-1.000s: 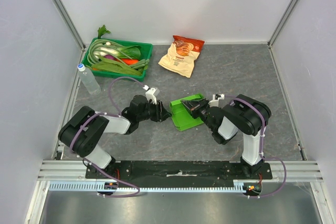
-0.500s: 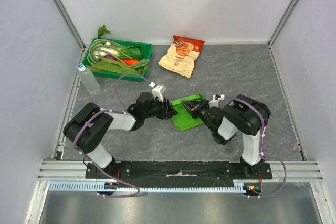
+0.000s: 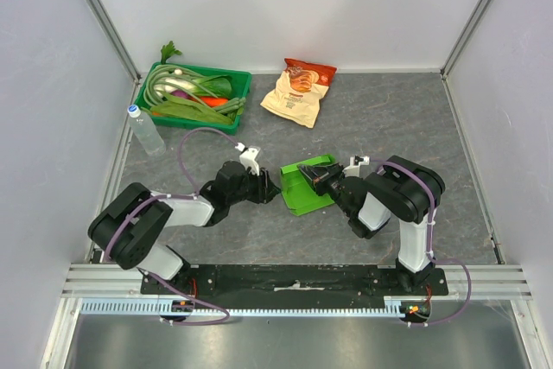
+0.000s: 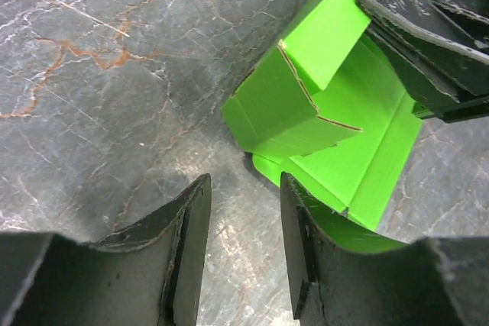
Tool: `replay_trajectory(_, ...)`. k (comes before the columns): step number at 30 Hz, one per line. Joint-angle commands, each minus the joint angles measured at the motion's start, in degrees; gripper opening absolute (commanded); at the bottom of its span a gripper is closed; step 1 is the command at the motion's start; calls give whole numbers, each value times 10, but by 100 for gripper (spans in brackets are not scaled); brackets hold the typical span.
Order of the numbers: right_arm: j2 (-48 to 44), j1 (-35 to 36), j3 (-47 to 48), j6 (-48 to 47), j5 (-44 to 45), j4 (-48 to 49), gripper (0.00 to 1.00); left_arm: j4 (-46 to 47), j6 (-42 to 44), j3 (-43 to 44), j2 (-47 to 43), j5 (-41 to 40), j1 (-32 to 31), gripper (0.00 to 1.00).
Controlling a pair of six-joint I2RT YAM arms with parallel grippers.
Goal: Fold the paper box
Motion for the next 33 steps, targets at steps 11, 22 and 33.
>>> replay_trajectory(11,41,9,-29,-35,-3,74,0,81,87,69,63,-25,-11,50)
replay_trajectory(22,35,20,-28,22,5,66,0,68,112,88,75,-169,-59,44)
replay_trajectory(33,4,39,-38,38,32,43,0,56,119,109,102,-293,-97,33)
